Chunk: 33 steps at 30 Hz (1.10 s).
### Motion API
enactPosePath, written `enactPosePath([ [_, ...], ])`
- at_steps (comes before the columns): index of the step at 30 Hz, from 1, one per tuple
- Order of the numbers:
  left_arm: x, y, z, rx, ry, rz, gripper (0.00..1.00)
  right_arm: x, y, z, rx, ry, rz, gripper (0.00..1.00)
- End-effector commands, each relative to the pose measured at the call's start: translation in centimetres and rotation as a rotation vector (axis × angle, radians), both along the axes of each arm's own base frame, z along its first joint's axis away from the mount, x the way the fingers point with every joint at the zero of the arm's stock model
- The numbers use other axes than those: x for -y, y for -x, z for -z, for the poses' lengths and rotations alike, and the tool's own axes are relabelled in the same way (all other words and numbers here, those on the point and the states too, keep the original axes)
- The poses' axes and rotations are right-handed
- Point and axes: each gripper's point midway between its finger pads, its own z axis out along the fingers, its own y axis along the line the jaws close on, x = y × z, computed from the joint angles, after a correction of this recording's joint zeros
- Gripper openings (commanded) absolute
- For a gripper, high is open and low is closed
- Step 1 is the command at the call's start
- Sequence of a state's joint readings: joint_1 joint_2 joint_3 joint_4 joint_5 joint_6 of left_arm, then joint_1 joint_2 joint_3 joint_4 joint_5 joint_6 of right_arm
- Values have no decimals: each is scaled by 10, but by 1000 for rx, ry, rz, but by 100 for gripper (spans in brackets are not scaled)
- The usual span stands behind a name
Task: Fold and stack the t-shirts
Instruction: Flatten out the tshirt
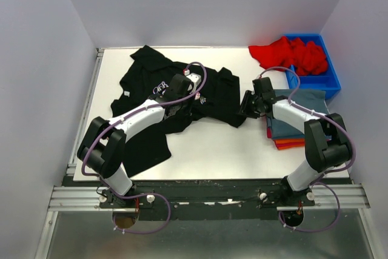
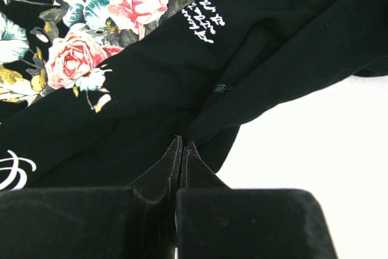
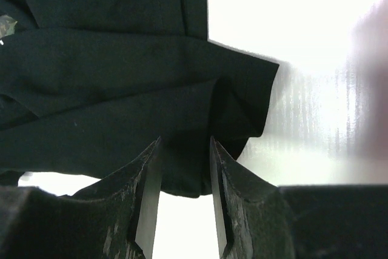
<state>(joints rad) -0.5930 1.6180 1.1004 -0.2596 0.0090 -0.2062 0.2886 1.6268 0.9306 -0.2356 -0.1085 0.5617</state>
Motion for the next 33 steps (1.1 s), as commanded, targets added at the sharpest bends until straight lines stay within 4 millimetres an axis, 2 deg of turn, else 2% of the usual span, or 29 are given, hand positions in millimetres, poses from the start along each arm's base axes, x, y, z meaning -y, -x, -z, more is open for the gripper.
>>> enactPosePath([
  [1,0,-1,3,8,-15,5,0,7,-5,0,5,58,11,44],
  [8,0,0,2,11,-14,8,0,-4,-4,8,-12,5,-19,44],
  [17,1,0,5,6,-17,9,0,-16,-1,-6,57,-75,-65,44],
  [24,5,3,5,-7,-4,30,0,-29,11,-6,33,-154,-108,41],
  [33,5,4,5,-5,-4,30,0,-25,26,-1,-3,-167,-90,34],
])
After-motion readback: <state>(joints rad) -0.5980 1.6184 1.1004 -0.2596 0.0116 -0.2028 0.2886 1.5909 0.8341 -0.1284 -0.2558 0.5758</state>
